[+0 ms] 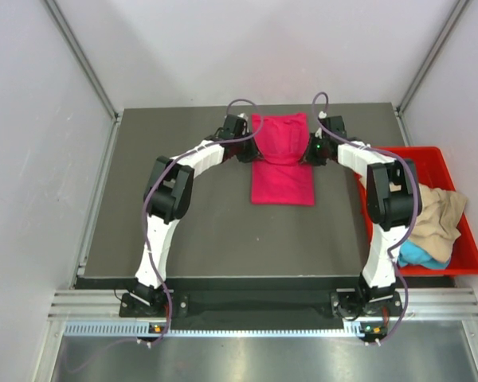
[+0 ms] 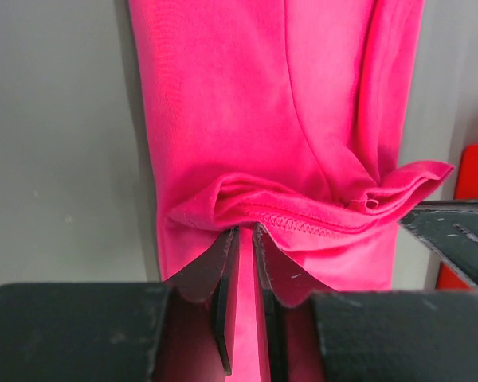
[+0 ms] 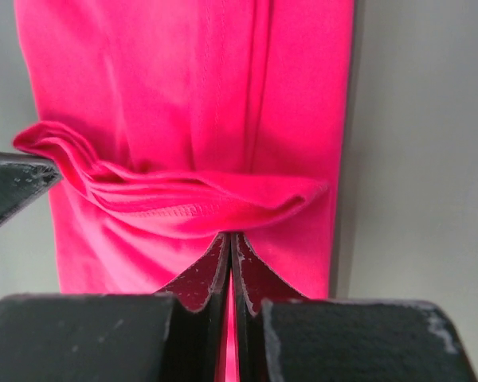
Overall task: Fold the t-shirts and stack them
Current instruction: Fold the tshirt
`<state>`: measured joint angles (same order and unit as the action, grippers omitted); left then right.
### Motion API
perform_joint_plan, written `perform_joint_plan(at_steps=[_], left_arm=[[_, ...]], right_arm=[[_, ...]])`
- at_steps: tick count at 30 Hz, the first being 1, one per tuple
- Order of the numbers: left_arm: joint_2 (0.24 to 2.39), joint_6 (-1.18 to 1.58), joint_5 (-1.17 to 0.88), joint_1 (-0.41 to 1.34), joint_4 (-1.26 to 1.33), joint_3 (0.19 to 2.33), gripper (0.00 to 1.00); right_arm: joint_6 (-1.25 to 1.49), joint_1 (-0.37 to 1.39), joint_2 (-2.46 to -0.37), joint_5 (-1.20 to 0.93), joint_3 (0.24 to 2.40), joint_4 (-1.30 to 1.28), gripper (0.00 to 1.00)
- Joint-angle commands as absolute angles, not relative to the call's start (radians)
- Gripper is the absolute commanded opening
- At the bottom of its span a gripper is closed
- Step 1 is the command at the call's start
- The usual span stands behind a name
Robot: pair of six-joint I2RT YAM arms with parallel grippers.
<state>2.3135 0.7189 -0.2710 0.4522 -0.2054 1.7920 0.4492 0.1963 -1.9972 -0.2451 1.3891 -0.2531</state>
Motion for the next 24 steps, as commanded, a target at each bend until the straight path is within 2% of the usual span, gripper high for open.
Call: perform_joint_plan(at_steps=[1, 9, 18, 24], left_arm=[[2.338, 0.689, -0.245, 0.448, -0.224, 1.870, 0.18], [2.352, 0.709, -0.212, 0.411, -0.213, 1.937, 0.18], [2.197, 0.718, -0.255, 0.422, -0.146, 1.773, 0.20], [2.186, 0.736, -0.270, 0.454, -0.123, 1.704, 0.20]], right_arm=[[0.451, 0.195, -2.022, -0.225, 1.478, -0.207, 0.00], [0.442, 0.163, -2.071, -0.222, 1.582, -0.245, 0.00], [0.396, 0.175, -1.951, -0.281, 1.506, -0.294, 0.01], [0.419, 0.218, -1.934, -0.288, 1.445, -0.259, 0.01]])
